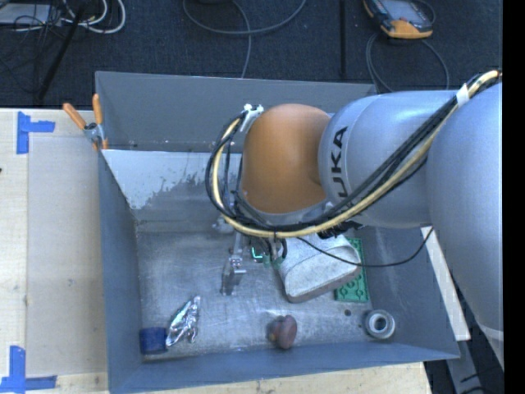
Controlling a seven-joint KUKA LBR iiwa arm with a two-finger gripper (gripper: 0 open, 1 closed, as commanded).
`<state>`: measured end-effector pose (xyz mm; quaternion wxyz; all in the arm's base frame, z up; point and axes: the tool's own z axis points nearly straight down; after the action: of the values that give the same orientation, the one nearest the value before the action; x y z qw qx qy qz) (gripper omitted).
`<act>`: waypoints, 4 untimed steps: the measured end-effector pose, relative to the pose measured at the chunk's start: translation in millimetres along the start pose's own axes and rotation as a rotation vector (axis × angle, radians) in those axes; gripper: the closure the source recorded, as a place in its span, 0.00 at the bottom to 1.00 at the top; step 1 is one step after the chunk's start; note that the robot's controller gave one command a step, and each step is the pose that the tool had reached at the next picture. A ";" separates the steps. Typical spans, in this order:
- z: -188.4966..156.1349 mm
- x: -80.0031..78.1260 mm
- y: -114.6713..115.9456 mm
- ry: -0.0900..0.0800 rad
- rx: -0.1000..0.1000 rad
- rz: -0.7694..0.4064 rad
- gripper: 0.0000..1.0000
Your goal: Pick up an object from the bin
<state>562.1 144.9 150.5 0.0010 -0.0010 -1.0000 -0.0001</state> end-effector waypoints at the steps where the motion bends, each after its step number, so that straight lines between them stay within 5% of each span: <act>1: -27.6 11.4 -60.9 -0.001 0.001 -0.012 0.00; 2: 46.5 -31.8 -134.9 0.002 0.003 0.032 0.00; 3: 35.1 27.5 -169.4 0.002 0.000 0.035 0.00; 4: 42.4 83.4 -106.3 0.007 -0.002 0.119 0.00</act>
Offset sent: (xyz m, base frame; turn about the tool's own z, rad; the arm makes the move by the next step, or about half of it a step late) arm -0.0116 -0.0577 0.0268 -0.0169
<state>478.4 38.7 108.2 0.0043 -0.0604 -0.9982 -0.0011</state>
